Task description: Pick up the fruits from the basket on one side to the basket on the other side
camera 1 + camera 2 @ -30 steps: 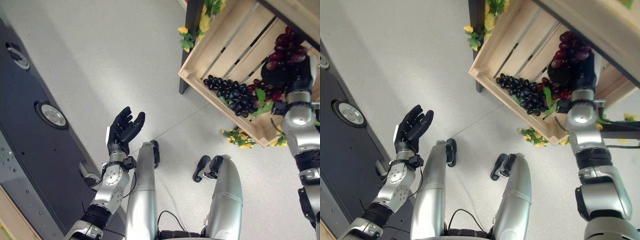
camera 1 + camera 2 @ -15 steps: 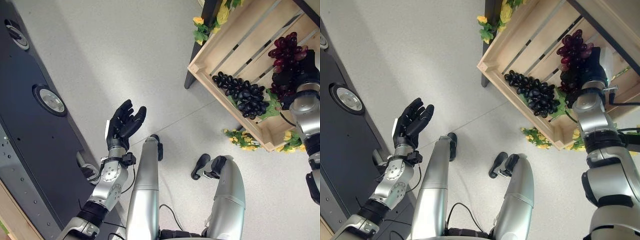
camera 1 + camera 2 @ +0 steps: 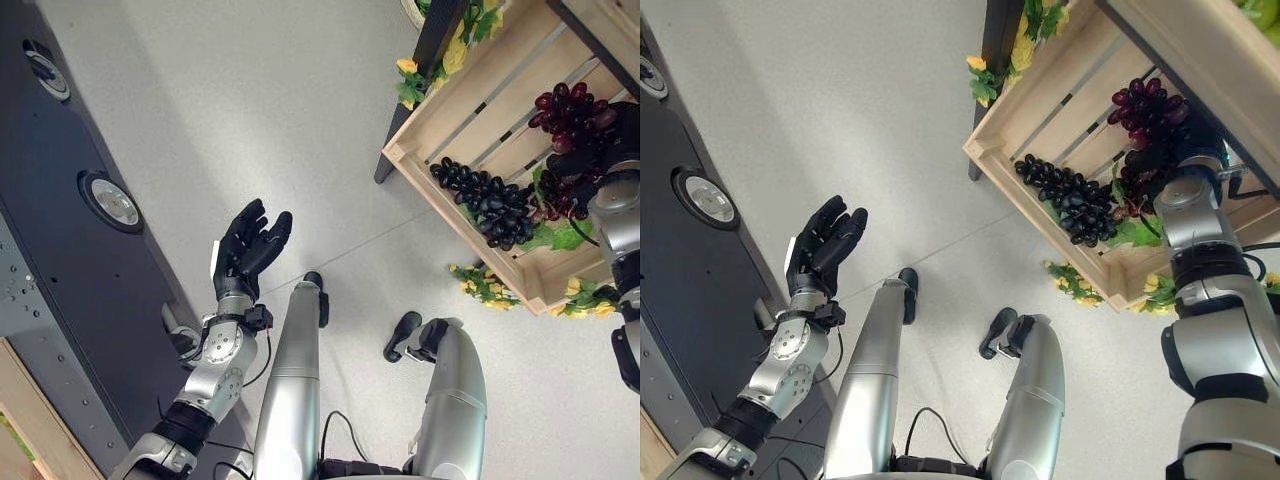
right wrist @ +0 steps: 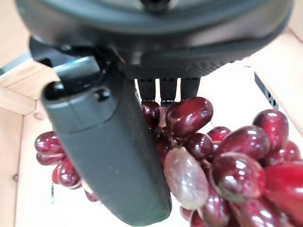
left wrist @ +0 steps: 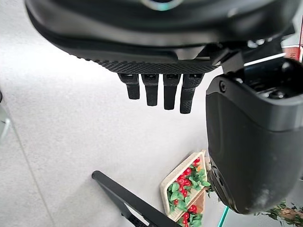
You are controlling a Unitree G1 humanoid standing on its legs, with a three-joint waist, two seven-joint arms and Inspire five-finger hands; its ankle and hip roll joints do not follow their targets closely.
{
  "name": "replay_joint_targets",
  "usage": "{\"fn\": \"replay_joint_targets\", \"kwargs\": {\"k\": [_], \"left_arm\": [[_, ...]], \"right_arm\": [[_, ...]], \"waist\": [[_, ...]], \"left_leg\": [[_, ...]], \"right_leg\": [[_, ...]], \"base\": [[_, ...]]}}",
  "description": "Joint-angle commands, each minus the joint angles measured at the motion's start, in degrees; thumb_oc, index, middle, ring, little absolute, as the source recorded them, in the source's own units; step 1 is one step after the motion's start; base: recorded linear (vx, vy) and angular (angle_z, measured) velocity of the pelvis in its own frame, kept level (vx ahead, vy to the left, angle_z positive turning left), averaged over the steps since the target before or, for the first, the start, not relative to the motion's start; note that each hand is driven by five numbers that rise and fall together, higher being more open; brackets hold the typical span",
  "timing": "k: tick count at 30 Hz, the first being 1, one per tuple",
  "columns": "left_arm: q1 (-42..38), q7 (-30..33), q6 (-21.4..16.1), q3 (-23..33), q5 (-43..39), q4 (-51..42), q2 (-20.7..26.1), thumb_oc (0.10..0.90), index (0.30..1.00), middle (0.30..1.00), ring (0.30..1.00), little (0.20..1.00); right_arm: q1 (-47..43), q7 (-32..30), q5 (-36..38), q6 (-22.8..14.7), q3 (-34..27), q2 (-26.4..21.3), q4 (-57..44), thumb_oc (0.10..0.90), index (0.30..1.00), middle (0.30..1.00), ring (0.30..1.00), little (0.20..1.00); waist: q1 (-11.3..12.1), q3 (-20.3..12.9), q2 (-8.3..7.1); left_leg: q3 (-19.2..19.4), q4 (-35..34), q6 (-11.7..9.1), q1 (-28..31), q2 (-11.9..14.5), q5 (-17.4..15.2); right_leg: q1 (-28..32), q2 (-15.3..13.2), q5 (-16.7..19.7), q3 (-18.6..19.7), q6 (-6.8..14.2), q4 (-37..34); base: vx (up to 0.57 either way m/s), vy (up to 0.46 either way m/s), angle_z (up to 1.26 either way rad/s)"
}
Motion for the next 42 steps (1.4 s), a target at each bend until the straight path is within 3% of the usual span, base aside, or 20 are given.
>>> {"fn": "replay_joint_targets", "kwargs": {"k": [1, 12, 16, 17, 18, 22, 26, 28, 31, 35, 42], "left_arm": [[-1.96, -0.28, -5.97, -0.91, 0.54, -7.12, 0.05, 0.800, 0.900, 0.900, 0.900, 0.900], [-1.51, -0.53, -6.63, -1.05, 0.09, -7.23, -0.37, 0.800, 0.900, 0.900, 0.900, 0.900], [-1.77, -0.43, -6.13, -1.10, 0.02, -6.77, -0.55, 0.800, 0.900, 0.900, 0.900, 0.900], [-1.90, -0.13, -6.06, -1.29, 0.12, -6.74, -0.64, 0.800, 0.900, 0.900, 0.900, 0.900], [-1.76, 0.16, -6.17, -1.46, 0.40, -6.75, -0.67, 0.800, 0.900, 0.900, 0.900, 0.900], [-1.21, 0.56, -7.10, -2.03, 0.26, -6.59, -0.50, 0.800, 0.900, 0.900, 0.900, 0.900], [-1.16, 1.06, -7.67, -2.72, 0.28, -6.74, -0.59, 0.800, 0.900, 0.900, 0.900, 0.900], [-1.06, 1.19, -8.05, -3.08, 0.10, -6.92, -0.70, 0.800, 0.900, 0.900, 0.900, 0.900], [-1.24, 1.21, -8.72, -3.33, -0.01, -6.53, -1.02, 0.800, 0.900, 0.900, 0.900, 0.900], [-1.94, 1.40, -8.97, -3.67, -0.05, -6.52, -1.60, 0.800, 0.900, 0.900, 0.900, 0.900], [-2.88, 1.50, -9.63, -4.57, 0.13, -5.13, -2.12, 0.800, 0.900, 0.900, 0.900, 0.900]], "right_arm": [[-6.00, -1.51, -3.39, -1.61, 0.51, -7.94, 4.08, 0.800, 0.900, 0.900, 0.900, 0.900], [-5.55, 0.49, -5.45, -0.78, 1.57, -7.38, 3.94, 0.800, 0.900, 0.900, 0.900, 0.900], [-5.28, 1.63, -10.77, 0.49, 2.19, -6.76, 5.26, 0.800, 0.900, 0.900, 0.900, 0.900], [-5.54, 0.89, -13.91, 0.39, 2.96, -6.67, 5.55, 0.800, 0.900, 0.900, 0.900, 0.900], [-6.35, -0.73, -22.38, 1.31, 4.84, -7.10, 5.39, 0.800, 0.900, 0.900, 0.900, 0.900], [-8.73, -2.79, -35.06, 6.99, 10.44, -8.17, 2.97, 0.800, 0.900, 0.900, 0.900, 0.900], [-9.91, -6.62, -39.79, 10.18, 13.41, -8.29, 0.71, 0.800, 0.900, 0.900, 0.900, 0.900], [-9.73, -14.84, -36.90, 10.31, 13.14, -7.65, -0.93, 0.800, 0.900, 0.900, 0.900, 0.900], [-8.60, -18.76, -35.55, 8.24, 11.26, -6.58, -2.79, 0.800, 0.900, 0.900, 0.900, 0.900], [-7.88, -21.16, -39.15, 4.12, 11.64, -5.75, -5.07, 0.800, 0.900, 0.900, 0.900, 0.900], [-7.83, -19.57, -42.64, -1.08, 16.25, -5.07, -7.93, 0.800, 0.900, 0.900, 0.900, 0.900]], "waist": [[0.17, -0.85, 2.02], [0.16, -0.85, 1.80], [0.32, -0.85, 1.62], [0.39, -0.85, 1.60], [0.51, -0.85, 1.65], [0.60, -0.85, 1.88], [0.46, -0.85, 2.23], [0.33, -0.85, 2.68], [0.09, -0.85, 2.95], [-0.11, -0.85, 3.50], [-0.29, -0.85, 3.81]], "left_leg": [[1.90, -4.45, 3.70, 6.35, 1.33, -3.89], [2.44, -5.72, 3.69, 9.92, 1.57, -4.16], [2.52, -6.62, 3.58, 11.81, 1.49, -4.06], [2.49, -6.79, 3.61, 12.01, 1.54, -3.94], [2.46, -6.84, 3.64, 12.03, 1.54, -3.81], [2.56, -7.37, 3.67, 11.49, 1.58, -3.28], [2.65, -8.13, 3.61, 10.94, 1.43, -2.94], [2.82, -9.10, 3.50, 11.05, 1.24, -2.61], [3.10, -9.93, 3.38, 11.18, 1.25, -2.37], [3.32, -10.57, 3.26, 11.32, 0.91, -2.11], [3.56, -10.60, 3.08, 11.57, 0.93, -2.13]], "right_leg": [[1.94, 0.94, 9.62, 0.30, -3.45, -7.87], [5.02, 0.81, 9.15, -0.38, -3.88, -9.01], [6.91, 0.66, 9.15, -0.74, -3.79, -9.64], [7.10, 0.57, 9.18, -0.83, -3.83, -9.68], [7.12, 0.37, 9.18, -0.99, -3.85, -9.57], [6.45, 0.01, 9.43, -1.19, -3.58, -9.48], [5.66, -0.03, 9.37, -1.04, -3.42, -9.55], [5.60, 0.01, 9.42, -1.00, -3.26, -10.04], [5.55, 0.09, 9.55, -0.85, -3.06, -10.62], [5.53, -0.13, 9.46, -0.79, -3.01, -11.03], [5.45, -0.67, 9.10, -0.85, -2.97, -10.68]], "base": [[0.00, 0.000, 0.00], [0.00, 0.011, 0.01], [0.00, 0.000, 0.00], [0.03, 0.031, 0.02], [0.00, 0.000, 0.00], [0.00, 0.000, 0.00], [-0.01, 0.007, 0.02], [-0.01, 0.016, 0.05], [-0.01, 0.014, 0.04], [0.00, 0.006, 0.01], [0.00, 0.000, 0.00]]}}
